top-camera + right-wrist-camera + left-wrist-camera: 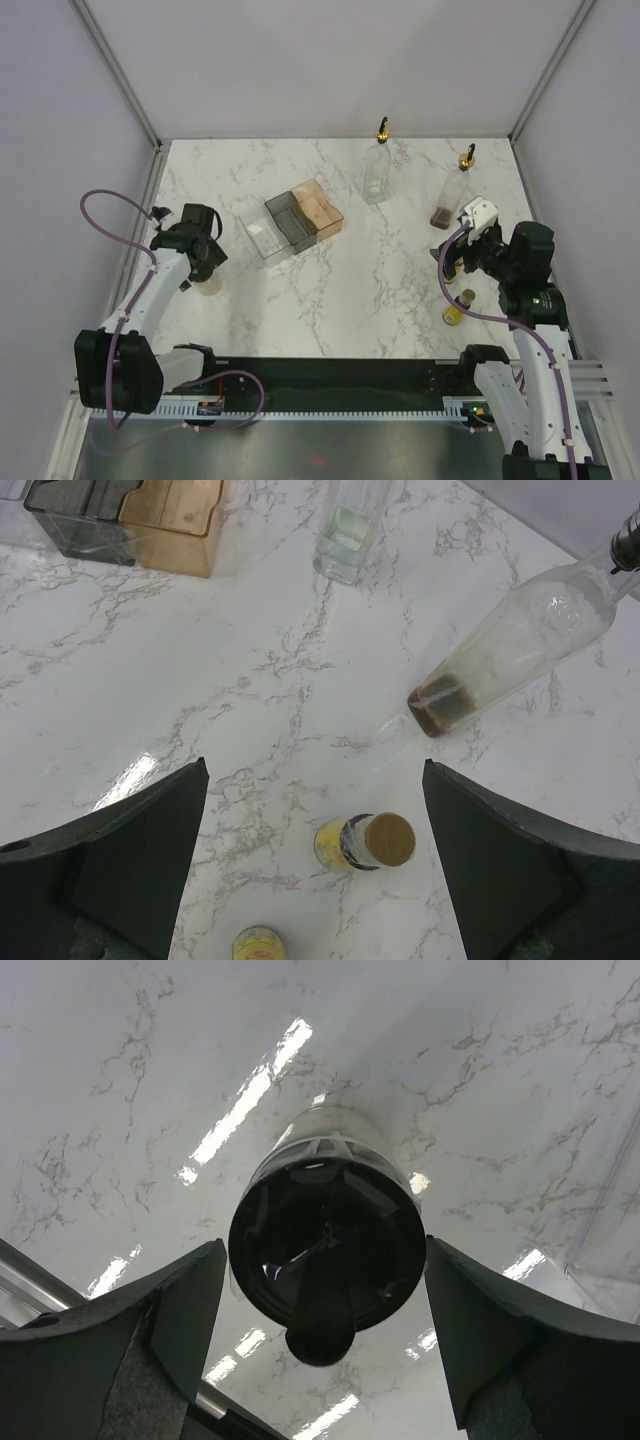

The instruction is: Organize the condiment bottles

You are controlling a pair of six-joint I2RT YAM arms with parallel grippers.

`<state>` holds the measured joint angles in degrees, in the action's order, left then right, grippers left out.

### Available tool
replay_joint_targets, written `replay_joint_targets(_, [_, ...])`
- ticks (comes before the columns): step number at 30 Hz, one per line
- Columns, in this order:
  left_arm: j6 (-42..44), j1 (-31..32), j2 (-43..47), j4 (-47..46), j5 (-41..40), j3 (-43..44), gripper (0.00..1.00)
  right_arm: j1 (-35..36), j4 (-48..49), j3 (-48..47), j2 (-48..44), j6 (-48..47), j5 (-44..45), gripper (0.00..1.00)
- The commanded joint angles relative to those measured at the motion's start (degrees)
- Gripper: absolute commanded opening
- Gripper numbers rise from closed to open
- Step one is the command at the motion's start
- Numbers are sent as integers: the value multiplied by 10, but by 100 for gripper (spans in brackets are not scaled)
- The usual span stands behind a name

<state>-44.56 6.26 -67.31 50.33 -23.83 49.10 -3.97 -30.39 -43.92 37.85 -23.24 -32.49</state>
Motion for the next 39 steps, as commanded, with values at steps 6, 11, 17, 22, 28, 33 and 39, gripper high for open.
replay_joint_targets(6, [9,-21,-9,-51,-15,6,55,0,3,1,-5,-15,-19,98])
replay_joint_targets(11, [43,-23,3,-61,-23,7,16,-1,2,1,-6,-16,-17,98])
replay_joint_targets(17, [190,-22,68,-118,66,20,2,-1,2,2,-3,-17,-17,98])
replay_joint_targets(22, [253,-22,83,-149,140,46,2,-1,2,2,-2,-18,-17,98])
replay_joint_targets(28, [262,-21,3,-158,214,142,2,-1,2,4,-1,-20,-15,98])
replay_joint_targets(33, [271,-14,-43,-160,338,201,2,0,2,4,-1,-22,-14,98])
replay_joint_targets(39, [297,-9,-98,-160,387,242,2,-1,2,5,0,-22,-13,98])
